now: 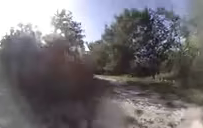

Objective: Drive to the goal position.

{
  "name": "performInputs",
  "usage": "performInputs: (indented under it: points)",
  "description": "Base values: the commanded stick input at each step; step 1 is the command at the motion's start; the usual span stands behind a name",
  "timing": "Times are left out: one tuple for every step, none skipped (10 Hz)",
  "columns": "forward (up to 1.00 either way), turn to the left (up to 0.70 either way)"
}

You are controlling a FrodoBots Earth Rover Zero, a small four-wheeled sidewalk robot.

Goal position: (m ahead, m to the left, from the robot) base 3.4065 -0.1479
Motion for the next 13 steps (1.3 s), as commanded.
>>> performInputs:
  points:
    - [0.85, -0.02]
    - [0.85, 0.00]
    - [0.85, 0.00]
    - [0.85, -0.15]
    - [0.85, -0.33]
    - [0.85, -0.34]
    - [0.85, -0.34]
    - [0.85, -0.25]
    - [0.85, -0.10]
    - [0.85, 0.00]
    - [0.85, 0.00]
    - [0.85, 0.00]
    - [0.85, 0.00]
